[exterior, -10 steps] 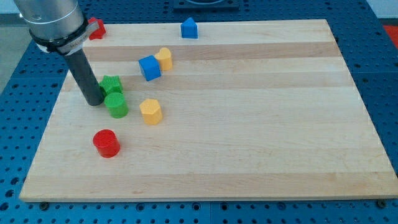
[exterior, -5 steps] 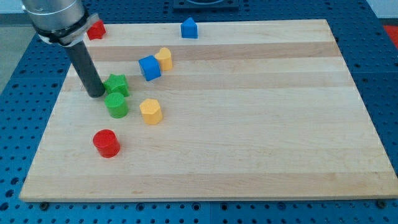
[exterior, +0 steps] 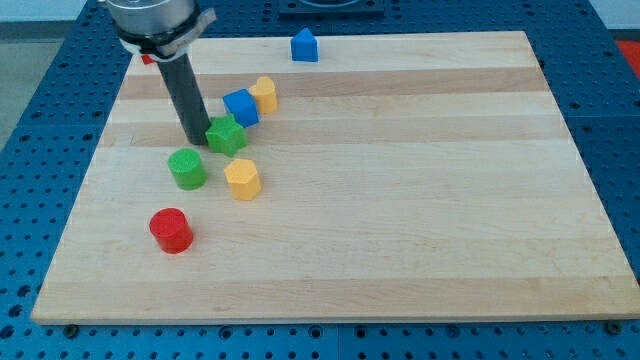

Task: Push the green star towards the top right of the board

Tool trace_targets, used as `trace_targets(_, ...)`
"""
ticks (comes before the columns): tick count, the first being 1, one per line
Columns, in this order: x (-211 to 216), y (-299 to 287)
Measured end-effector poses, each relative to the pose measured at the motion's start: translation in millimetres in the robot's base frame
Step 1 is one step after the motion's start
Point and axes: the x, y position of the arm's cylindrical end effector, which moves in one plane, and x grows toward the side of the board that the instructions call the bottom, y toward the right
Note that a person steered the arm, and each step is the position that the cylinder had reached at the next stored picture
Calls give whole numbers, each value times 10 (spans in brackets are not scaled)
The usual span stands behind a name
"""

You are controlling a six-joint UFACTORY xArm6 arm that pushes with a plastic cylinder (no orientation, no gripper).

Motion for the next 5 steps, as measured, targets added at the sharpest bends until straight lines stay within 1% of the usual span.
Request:
trace_targets(2,232,369)
trace_targets(3,198,604)
trace_targets(5,-260,1119)
